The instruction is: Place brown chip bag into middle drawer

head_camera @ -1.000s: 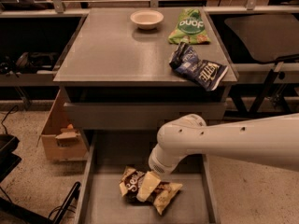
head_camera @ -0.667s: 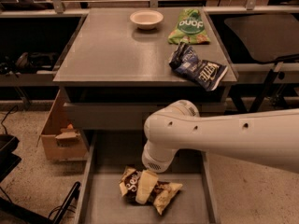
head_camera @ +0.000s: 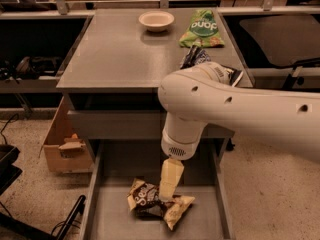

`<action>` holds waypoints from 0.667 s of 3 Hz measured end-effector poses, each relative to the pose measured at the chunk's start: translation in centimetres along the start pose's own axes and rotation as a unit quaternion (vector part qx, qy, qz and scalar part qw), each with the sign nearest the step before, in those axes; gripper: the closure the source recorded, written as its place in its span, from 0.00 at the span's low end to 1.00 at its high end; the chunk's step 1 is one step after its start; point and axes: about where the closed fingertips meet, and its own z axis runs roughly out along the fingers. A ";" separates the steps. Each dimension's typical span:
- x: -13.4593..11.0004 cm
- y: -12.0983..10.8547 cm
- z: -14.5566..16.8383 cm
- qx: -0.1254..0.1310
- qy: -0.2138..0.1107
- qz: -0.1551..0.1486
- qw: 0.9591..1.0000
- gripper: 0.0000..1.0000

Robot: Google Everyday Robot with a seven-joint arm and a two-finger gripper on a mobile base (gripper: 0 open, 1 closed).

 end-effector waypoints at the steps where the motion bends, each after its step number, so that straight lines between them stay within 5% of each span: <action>1: 5.5 0.8 -3.3 -0.022 0.005 0.051 0.998 0.00; 2: 6.5 0.9 -3.4 -0.024 0.001 0.066 0.998 0.00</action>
Offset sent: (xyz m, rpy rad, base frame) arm -0.0206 -0.0472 0.0237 -0.0032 0.0537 -0.0779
